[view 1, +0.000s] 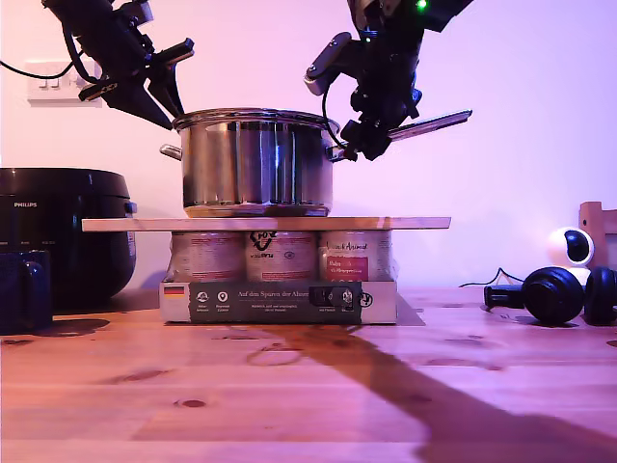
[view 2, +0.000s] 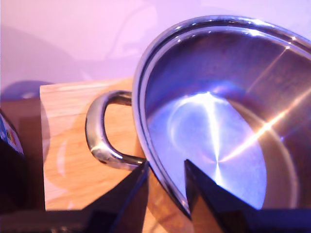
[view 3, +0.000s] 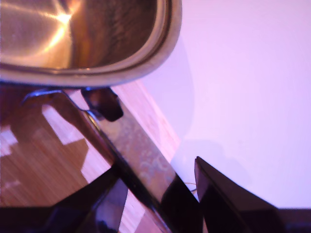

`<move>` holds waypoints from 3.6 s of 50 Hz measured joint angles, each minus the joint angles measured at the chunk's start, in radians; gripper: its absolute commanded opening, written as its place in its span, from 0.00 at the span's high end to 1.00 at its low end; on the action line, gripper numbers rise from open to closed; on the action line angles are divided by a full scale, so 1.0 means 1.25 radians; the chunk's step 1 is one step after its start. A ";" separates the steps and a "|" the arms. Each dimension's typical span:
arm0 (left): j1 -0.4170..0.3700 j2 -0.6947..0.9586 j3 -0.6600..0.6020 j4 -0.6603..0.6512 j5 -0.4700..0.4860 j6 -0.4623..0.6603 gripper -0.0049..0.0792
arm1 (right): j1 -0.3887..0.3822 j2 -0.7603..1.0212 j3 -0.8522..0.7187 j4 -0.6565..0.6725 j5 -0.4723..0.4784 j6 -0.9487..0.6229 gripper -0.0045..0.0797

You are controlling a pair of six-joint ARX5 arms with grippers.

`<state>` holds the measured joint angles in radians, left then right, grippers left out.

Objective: Pick up the large pot with both hands and place it on the shelf behind you

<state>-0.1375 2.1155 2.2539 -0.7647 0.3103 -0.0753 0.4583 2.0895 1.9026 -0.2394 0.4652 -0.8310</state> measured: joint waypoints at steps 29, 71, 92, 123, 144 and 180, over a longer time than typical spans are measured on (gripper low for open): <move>0.004 0.000 0.000 -0.002 0.030 -0.021 0.70 | 0.073 -0.005 0.089 -0.145 0.091 -0.093 0.51; -0.005 -0.043 0.069 -0.147 0.059 -0.042 0.76 | 0.122 -0.178 0.141 -0.285 0.228 0.046 0.57; -0.053 -0.164 0.078 -0.223 -0.017 0.039 0.97 | 0.121 -0.218 0.141 -0.484 0.155 0.372 0.96; -0.146 -0.252 0.080 -0.209 -0.086 0.097 0.97 | 0.055 -0.372 0.141 -0.530 -0.087 0.476 0.96; -0.152 -0.252 0.070 -0.155 -0.096 0.105 0.97 | -0.006 -0.419 0.141 -0.533 -0.138 0.462 0.96; -0.191 -0.252 -0.048 -0.157 -0.105 0.117 0.97 | -0.066 -0.423 0.135 -0.564 -0.203 0.467 0.96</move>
<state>-0.3767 1.8000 2.1944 -0.9604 0.1791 0.0711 0.3763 1.5604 2.0708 -0.9447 0.2111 -0.2474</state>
